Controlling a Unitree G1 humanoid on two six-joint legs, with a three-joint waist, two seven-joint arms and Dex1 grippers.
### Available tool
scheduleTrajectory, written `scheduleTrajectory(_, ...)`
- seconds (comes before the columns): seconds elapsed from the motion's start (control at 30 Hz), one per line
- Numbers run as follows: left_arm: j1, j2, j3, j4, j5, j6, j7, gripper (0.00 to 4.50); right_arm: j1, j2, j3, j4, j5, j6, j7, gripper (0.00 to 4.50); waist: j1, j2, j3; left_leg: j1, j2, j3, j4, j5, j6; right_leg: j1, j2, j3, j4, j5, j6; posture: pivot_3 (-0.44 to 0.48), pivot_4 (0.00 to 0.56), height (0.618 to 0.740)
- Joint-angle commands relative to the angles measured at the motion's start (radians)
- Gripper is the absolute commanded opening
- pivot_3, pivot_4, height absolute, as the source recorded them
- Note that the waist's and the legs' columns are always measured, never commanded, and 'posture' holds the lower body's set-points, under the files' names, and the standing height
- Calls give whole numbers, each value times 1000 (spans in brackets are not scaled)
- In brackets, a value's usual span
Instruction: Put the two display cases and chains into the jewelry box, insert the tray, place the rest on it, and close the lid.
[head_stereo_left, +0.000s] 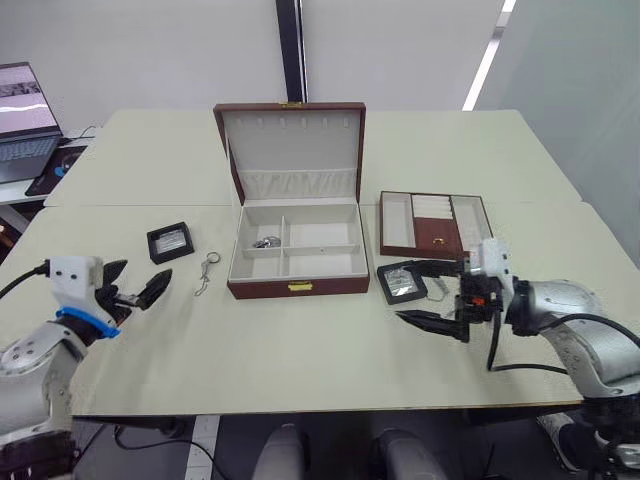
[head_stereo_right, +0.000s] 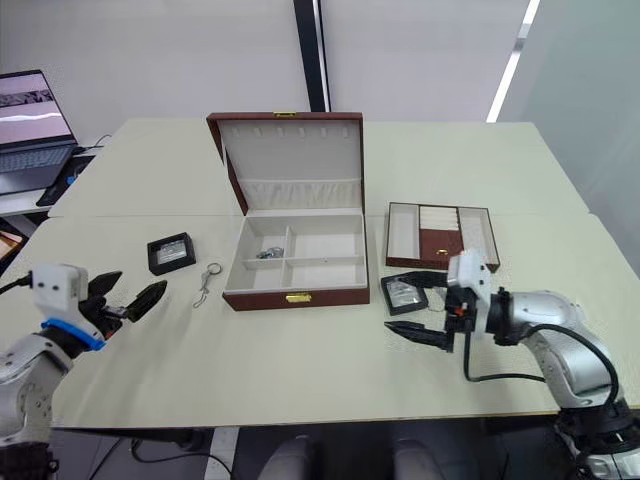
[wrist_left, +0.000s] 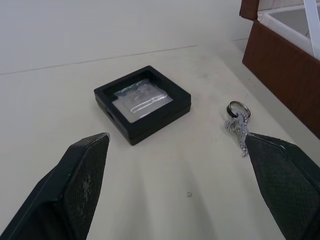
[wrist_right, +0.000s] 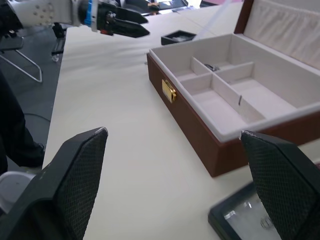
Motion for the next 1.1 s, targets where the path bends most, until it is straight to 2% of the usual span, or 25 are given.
scheduleTrajectory(0.03,-66,36,-41,75,34,-51,-33,4465,-9,22,18,-64,4,12,-38,4500,0,0,0,0,0,0,0,0,0,0,0,0,0,0,0,0,150,740)
scheduleTrajectory(0.43,-382,94,-207,533,156,-208,-182,4465,80,66,40,-154,-30,-5,-159,4500,0,0,0,-1,0,0,0,0,0,-1,1,0,0,0,0,0,150,740)
scheduleTrajectory(0.8,-380,114,-235,602,191,-208,-208,4465,176,79,32,-161,-59,-62,-208,4500,-5,-1,0,0,0,1,0,0,0,-1,1,1,1,0,0,0,150,740)
scheduleTrajectory(0.9,-384,116,-237,616,201,-215,-196,3906,174,82,37,-160,-61,-62,-211,4500,-5,0,0,0,0,1,0,0,0,-1,1,1,1,0,0,0,150,740)
scheduleTrajectory(1.1,-385,116,-236,616,203,-214,-190,2016,158,83,39,-153,-62,-56,-208,4500,-3,-1,0,0,0,1,0,0,0,-1,1,1,1,0,0,0,150,740)
